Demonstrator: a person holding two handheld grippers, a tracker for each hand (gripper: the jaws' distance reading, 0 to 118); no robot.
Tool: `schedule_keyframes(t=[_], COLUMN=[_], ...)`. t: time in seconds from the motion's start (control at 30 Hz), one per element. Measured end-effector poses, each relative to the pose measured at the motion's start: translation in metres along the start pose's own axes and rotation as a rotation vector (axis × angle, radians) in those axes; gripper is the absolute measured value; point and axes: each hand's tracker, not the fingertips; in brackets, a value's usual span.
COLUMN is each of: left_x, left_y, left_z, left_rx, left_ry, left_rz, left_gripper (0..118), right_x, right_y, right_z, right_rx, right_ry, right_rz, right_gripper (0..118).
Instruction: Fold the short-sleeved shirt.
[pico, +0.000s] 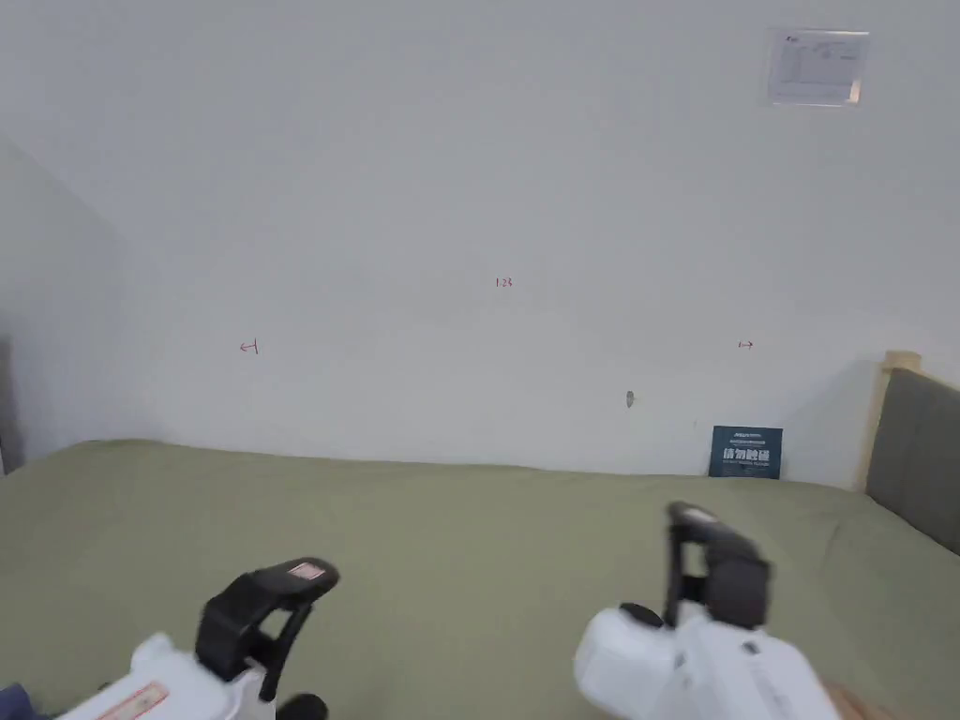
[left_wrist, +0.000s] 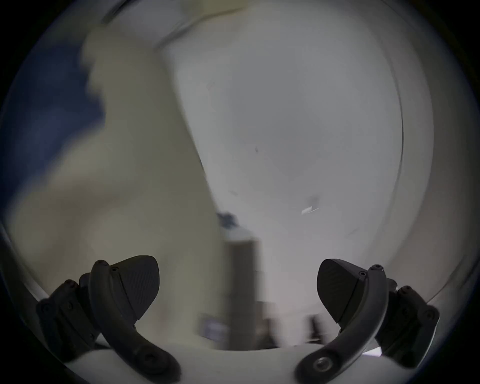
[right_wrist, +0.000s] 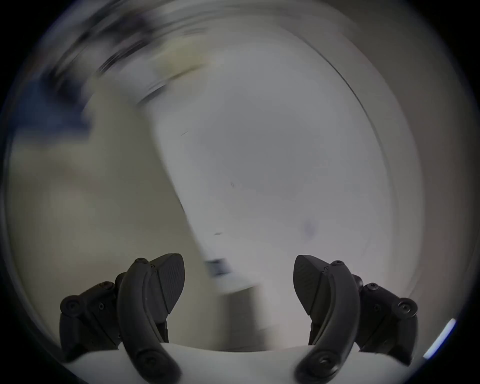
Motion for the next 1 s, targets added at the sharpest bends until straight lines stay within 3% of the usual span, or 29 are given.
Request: schedule_keyframes(t=[0.03, 0.07, 0.1, 0.13, 0.2, 0.33, 0.37, 0.43, 0.47, 0.53, 0.6, 0.73, 1.0], left_x=[-0.017, -0.028, -0.03, -0.025, 0.007, 0.075, 0.084, 0.091, 0.089, 0.093, 0.097, 0.098, 0.099], left_y=[-0.001, 0.001, 0.0, 0.002, -0.006, -0.071, -0.088, -0.117, -0.117, -0.123, -0.123, -0.122, -0.113], left_z=[0.002, 0.005, 0.007, 0.009, 0.001, -0.024, -0.03, -0.042, -0.044, -0.045, -0.043, -0.046, -0.044], left_rx=[0.002, 0.02, 0.043, 0.077, 0.123, 0.261, 0.305, 0.402, 0.437, 0.433, 0.42, 0.4, 0.382], left_ry=[-0.066, -0.055, -0.034, 0.074, 0.191, 0.553, 0.602, 0.692, 0.678, 0.636, 0.626, 0.617, 0.63], left_rz=[0.116, 0.146, 0.147, 0.021, -0.342, -1.208, -1.384, -1.617, -1.683, -1.717, -1.707, -1.717, -1.672], left_gripper=[118, 118, 118, 118, 118, 118, 118, 118, 118, 118, 118, 118, 118], right_x=[-0.012, -0.016, -0.013, -0.007, 0.018, 0.053, 0.051, 0.043, 0.038, 0.029, 0.025, 0.025, 0.029], right_y=[0.003, 0.003, 0.002, 0.003, 0.002, -0.052, -0.066, -0.095, -0.099, -0.096, -0.095, -0.095, -0.089], right_z=[-0.001, 0.0, -0.001, -0.004, -0.01, -0.014, -0.015, -0.013, -0.013, -0.009, -0.005, 0.0, -0.002], right_rx=[0.047, 0.089, 0.146, 0.156, 0.053, -0.105, -0.15, -0.177, -0.205, -0.237, -0.223, -0.231, -0.235], right_ry=[-0.025, -0.017, 0.009, 0.027, 0.044, 0.056, 0.046, 0.052, 0.03, -0.051, -0.057, -0.053, -0.016], right_rz=[0.21, 0.248, 0.23, 0.093, -0.282, -1.306, -1.522, -1.83, -1.844, -1.739, -1.677, -1.705, -1.623], right_gripper=[89, 89, 89, 89, 89, 89, 89, 89, 89, 89, 89, 90, 90])
